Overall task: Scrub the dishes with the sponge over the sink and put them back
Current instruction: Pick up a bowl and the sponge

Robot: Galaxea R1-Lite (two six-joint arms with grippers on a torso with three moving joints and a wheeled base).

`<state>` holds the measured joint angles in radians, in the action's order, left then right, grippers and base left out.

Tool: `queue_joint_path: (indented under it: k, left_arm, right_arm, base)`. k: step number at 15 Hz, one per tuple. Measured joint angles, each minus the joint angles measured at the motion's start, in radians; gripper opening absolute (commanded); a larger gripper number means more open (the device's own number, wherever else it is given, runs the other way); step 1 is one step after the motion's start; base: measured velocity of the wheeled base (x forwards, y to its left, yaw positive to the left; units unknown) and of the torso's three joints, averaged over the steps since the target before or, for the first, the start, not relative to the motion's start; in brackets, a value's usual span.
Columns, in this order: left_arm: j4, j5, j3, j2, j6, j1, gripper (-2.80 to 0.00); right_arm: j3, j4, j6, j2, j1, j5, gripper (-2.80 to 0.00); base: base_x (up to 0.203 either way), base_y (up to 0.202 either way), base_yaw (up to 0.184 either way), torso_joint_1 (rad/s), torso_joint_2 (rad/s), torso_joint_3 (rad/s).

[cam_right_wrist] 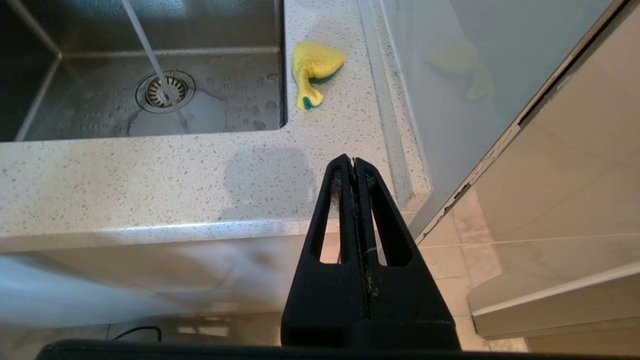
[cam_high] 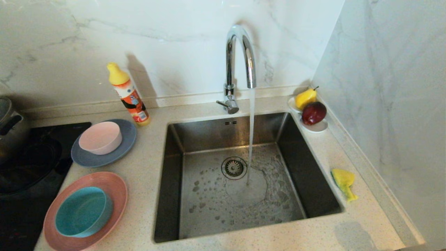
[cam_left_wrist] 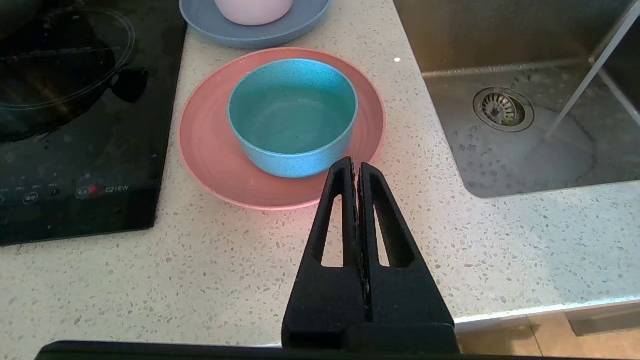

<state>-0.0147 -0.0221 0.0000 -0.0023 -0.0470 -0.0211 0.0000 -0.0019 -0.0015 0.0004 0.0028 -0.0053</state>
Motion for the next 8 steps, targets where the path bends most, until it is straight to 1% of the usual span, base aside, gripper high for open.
queue_joint_path:
  k: [3,5,7,8]
  left_arm:
    - [0.000,0.001,0.000,0.000,0.001,0.000,-2.80]
    - [0.000,0.001,0.000,0.000,0.001,0.000,-2.80]
    - [0.000,0.001,0.000,0.000,0.002,0.000,-2.80]
    - [0.000,0.001,0.000,0.000,0.002,0.000,-2.80]
  right_arm:
    - [-0.001,0.008,-0.073,0.000,0.000,0.022,-2.80]
    - [-0.020,0.027,-0.099,0.000,-0.001,0.026,-2.80]
    - [-0.078,0.085,-0.101,0.007,-0.001,0.037,-2.80]
    - [-0.152,0.110,-0.098,0.019,-0.001,0.054,-2.80]
  base:
    - [0.000,0.000,0.000,0.000,0.00,0.000]
    - [0.000,0.000,0.000,0.000,0.00,0.000]
    - [0.000,0.000,0.000,0.000,0.00,0.000]
    - [0.000,0.000,0.000,0.000,0.00,0.000]
